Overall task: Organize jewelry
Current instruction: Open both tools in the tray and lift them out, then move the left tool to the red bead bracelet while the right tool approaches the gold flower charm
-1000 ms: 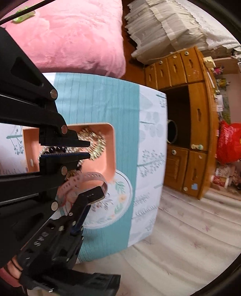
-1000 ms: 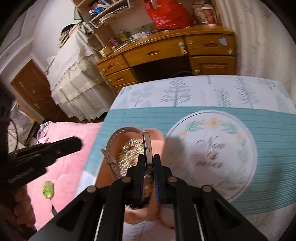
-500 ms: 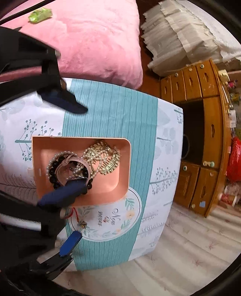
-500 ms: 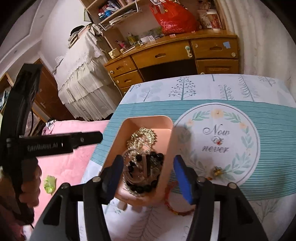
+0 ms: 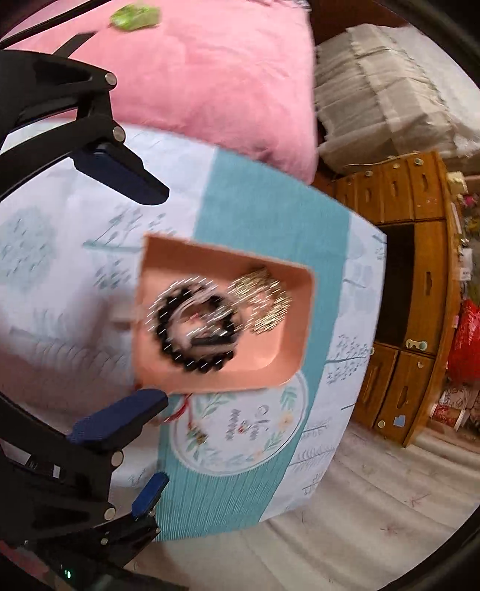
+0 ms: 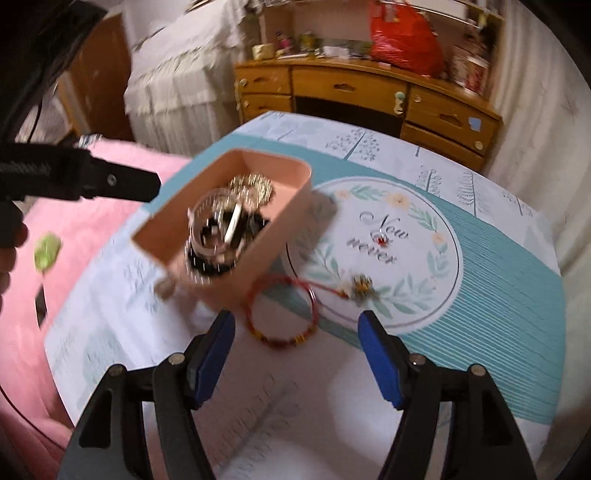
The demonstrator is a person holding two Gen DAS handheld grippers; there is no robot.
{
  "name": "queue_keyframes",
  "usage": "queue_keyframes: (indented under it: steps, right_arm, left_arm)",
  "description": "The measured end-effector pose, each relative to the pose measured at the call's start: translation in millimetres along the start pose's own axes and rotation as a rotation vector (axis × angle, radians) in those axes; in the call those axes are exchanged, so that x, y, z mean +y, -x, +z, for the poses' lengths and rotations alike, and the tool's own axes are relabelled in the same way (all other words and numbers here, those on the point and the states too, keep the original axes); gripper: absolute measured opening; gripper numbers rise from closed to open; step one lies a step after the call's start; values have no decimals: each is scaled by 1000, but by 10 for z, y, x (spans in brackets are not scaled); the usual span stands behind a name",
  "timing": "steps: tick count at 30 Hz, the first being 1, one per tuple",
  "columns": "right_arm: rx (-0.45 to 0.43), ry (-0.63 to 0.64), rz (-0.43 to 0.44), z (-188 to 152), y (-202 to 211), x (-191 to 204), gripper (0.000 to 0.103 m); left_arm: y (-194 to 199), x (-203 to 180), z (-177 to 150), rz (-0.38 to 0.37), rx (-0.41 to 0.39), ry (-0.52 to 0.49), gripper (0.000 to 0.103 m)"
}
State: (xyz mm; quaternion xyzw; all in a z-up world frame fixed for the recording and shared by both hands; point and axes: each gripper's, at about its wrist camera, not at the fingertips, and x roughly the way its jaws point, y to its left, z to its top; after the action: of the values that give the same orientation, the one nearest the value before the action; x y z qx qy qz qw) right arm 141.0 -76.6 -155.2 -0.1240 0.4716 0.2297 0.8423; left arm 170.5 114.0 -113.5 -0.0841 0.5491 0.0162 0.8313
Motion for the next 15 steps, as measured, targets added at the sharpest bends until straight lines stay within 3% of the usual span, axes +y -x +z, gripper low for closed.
queue_keyframes:
  steps: [3,8,11,15]
  right_arm:
    - [15,92,-12,-101,6,1,69]
    - [39,221,-15,-252,-31,-61,69]
    - [46,257,39,-352,-58,-209,69]
    - [31,322,45,-420,-87,-389,69]
  left_arm:
    - [-30,-69,-194,-28,22,50,99]
    - [-154,-350,-453,-26,48,29,99]
    - [-216,-560,-569,-14,23,-1,99]
    - [-310,-796,-671,16,-27,-41,99]
